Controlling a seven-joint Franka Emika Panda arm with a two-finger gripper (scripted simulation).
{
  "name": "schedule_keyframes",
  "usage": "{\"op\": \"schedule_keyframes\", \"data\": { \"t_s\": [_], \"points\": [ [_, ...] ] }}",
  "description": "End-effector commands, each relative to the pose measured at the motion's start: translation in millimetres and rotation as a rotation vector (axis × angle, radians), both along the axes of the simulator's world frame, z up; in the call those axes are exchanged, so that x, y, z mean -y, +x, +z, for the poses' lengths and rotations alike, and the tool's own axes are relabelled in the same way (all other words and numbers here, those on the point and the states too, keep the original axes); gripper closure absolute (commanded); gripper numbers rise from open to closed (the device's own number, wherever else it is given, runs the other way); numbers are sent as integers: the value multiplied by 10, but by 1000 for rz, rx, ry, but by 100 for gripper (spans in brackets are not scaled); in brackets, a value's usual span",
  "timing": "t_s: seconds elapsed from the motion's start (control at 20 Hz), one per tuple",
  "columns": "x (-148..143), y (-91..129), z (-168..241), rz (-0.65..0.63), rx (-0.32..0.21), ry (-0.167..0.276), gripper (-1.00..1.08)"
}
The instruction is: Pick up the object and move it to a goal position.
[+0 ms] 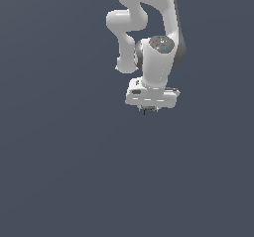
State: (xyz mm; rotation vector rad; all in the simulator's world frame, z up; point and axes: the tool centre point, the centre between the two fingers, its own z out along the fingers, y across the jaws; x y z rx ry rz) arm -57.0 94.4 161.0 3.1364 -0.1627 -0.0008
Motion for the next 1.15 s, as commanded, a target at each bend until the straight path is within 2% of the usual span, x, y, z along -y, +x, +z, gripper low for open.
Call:
{"op": "schedule_keyframes", "data": {
  "t_s": [0.0, 0.3, 0.55, 0.8, 1.1],
  "points": [
    [-161, -152, 173, 0, 1, -1, 108],
    [-488, -440, 518, 0, 1, -1, 108],
    [-686, -598, 722, 0, 1, -1, 108],
    [-782, -671, 823, -1, 1, -1, 108],
    [-780, -654, 818, -1, 1, 1, 108]
  ]
}}
